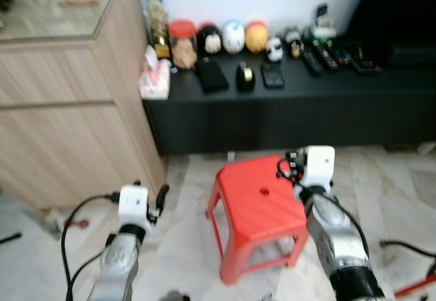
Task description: Hang keys on a hook
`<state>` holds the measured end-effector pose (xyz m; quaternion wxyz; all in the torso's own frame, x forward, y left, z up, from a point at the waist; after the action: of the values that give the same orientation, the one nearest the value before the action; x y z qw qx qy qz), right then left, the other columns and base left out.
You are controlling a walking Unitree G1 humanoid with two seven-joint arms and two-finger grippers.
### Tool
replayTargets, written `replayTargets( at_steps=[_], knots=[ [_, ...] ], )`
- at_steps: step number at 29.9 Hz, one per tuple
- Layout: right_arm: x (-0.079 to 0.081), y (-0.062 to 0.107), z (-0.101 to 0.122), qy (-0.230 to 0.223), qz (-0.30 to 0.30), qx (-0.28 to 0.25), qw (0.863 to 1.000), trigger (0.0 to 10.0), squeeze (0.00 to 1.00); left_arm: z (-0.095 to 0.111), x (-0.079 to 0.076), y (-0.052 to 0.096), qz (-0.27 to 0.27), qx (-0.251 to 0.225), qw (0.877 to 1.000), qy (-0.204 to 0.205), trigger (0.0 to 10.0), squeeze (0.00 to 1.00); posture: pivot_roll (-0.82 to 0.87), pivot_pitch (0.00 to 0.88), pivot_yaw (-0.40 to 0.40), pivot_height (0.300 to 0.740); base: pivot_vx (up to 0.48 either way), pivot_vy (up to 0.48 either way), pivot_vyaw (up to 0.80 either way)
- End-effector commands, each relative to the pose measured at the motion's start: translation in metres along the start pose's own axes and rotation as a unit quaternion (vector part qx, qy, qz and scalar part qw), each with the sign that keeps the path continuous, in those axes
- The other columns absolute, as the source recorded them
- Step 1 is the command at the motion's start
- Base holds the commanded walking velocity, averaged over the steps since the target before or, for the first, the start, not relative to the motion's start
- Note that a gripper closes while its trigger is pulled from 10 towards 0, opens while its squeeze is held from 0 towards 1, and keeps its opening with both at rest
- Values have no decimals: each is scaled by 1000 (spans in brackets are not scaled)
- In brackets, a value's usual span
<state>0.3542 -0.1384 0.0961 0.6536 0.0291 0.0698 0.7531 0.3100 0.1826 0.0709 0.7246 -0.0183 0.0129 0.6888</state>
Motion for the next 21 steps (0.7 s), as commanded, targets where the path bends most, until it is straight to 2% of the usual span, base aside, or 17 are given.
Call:
replayTargets(
  at_steps=[1, 3, 5, 10, 11, 13, 18, 21],
  knots=[
    [4, 0, 7, -9, 16, -2, 1000, 10000, 0, 3, -5, -3, -12, 4, 1000, 21, 10000, 0, -89, 16, -44, 740, 0, 0, 0],
    [7, -1, 13, -8, 27, -7, 1000, 10000, 0, 7, -13, -5, -35, 4, 999, 19, 10000, 0, -89, 24, -47, 740, 0, 0, 0],
    [7, -1, 13, -8, 27, -7, 1000, 10000, 0, 7, -14, -5, -35, 3, 999, 18, 10000, 0, -89, 25, -48, 740, 0, 0, 0],
    [0, 4, 3, -11, 12, 7, 1000, 10000, 0, -3, -4, 3, -4, 24, 1000, 16, 10000, 0, -86, 41, -50, 740, 0, 0, 0],
    [-3, 6, 0, -20, 4, 9, 1000, 10000, 0, -3, 0, 6, 13, 17, 999, 26, 10000, 0, -85, 51, -51, 740, 0, 0, 0],
    [-5, 8, -2, -17, -1, 15, 1000, 10000, 0, 1, 2, 8, 23, 10, 999, 20, 10000, 0, -86, 62, -49, 740, 0, 0, 0],
    [-4, 9, 1, -17, 1, 15, 1000, 10000, 0, 4, -6, 5, -4, 16, 1000, 24, 10000, 0, -85, 72, -46, 740, 0, 0, 0],
    [4, 6, 0, -13, 24, 35, 999, 10000, 0, 9, -19, 3, -60, 21, 997, 37, 10000, 0, -85, 80, -44, 740, 0, 0, 0]
  ],
)
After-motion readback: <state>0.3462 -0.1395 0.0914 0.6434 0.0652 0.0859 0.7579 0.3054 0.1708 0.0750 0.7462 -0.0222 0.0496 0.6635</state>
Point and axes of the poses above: a point about 5 cm out from each wrist's last joint towards the gripper, its own y axis pointing back from the gripper into the wrist, its own z axis along the axis of the wrist's last joint, x = y × z, the point moved 3 cm from there along -y, pointing out of the wrist towards the gripper, and after that the axes turned 7 degrees about y, right-handed, at the moved point
